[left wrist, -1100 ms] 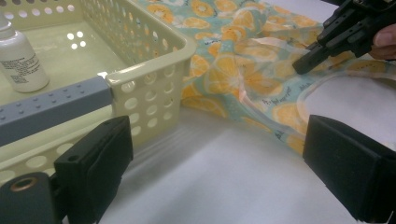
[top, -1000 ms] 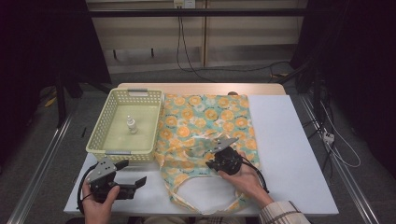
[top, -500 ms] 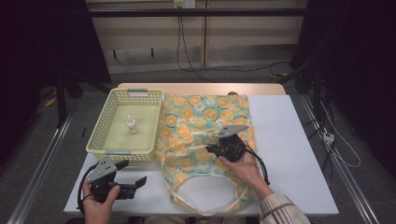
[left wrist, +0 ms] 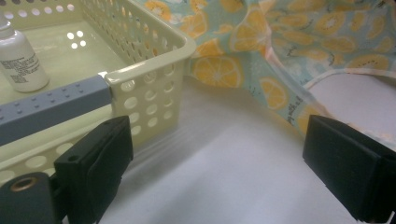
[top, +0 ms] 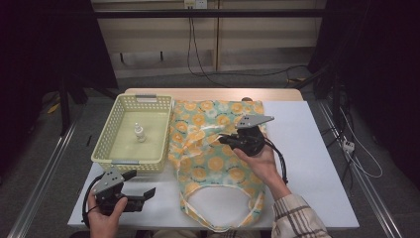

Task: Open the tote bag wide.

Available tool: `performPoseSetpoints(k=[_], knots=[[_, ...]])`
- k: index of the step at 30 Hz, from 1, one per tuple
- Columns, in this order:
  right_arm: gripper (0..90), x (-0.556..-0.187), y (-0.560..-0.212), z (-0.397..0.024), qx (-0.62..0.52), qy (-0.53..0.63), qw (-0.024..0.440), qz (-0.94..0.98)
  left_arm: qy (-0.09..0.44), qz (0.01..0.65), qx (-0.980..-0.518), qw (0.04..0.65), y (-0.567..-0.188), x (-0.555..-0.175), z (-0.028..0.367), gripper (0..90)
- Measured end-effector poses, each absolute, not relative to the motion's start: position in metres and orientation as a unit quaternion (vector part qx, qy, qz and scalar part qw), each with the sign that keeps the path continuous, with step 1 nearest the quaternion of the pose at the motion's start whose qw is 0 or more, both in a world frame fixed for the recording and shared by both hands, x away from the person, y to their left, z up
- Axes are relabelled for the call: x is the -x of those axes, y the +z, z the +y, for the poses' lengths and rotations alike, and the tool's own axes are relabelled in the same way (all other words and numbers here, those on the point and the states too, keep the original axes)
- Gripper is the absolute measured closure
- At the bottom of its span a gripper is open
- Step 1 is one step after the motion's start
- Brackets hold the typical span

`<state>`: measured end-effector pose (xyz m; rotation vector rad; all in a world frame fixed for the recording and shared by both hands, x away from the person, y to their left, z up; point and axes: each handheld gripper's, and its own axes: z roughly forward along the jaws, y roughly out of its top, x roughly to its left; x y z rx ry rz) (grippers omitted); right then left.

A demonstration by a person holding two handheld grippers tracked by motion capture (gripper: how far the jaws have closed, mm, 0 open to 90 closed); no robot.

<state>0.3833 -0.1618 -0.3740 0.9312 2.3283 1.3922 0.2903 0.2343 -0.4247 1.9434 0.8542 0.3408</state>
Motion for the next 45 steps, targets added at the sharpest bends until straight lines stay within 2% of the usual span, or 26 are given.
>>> performPoseSetpoints(k=[11,18,22,31,45], knots=[[90.0,-0.397,-0.351,-0.164,-0.314,0.515,0.147,0.784,0.150,0.348,-0.796,0.473,-0.424,-0.290,0.235,8.3],[90.0,-0.397,-0.348,-0.172,-0.326,0.524,0.162,0.770,0.136,0.348,-0.795,0.478,-0.424,-0.291,0.238,9.3],[90.0,-0.397,-0.344,-0.175,-0.327,0.535,0.163,0.762,0.151,0.341,-0.794,0.480,-0.420,-0.292,0.240,9.3],[90.0,-0.398,-0.347,-0.178,-0.332,0.535,0.157,0.761,0.159,0.337,-0.792,0.483,-0.407,-0.300,0.245,8.1],[90.0,-0.401,-0.354,-0.175,-0.332,0.528,0.147,0.768,0.140,0.328,-0.806,0.472,-0.384,-0.326,0.246,7.2]])
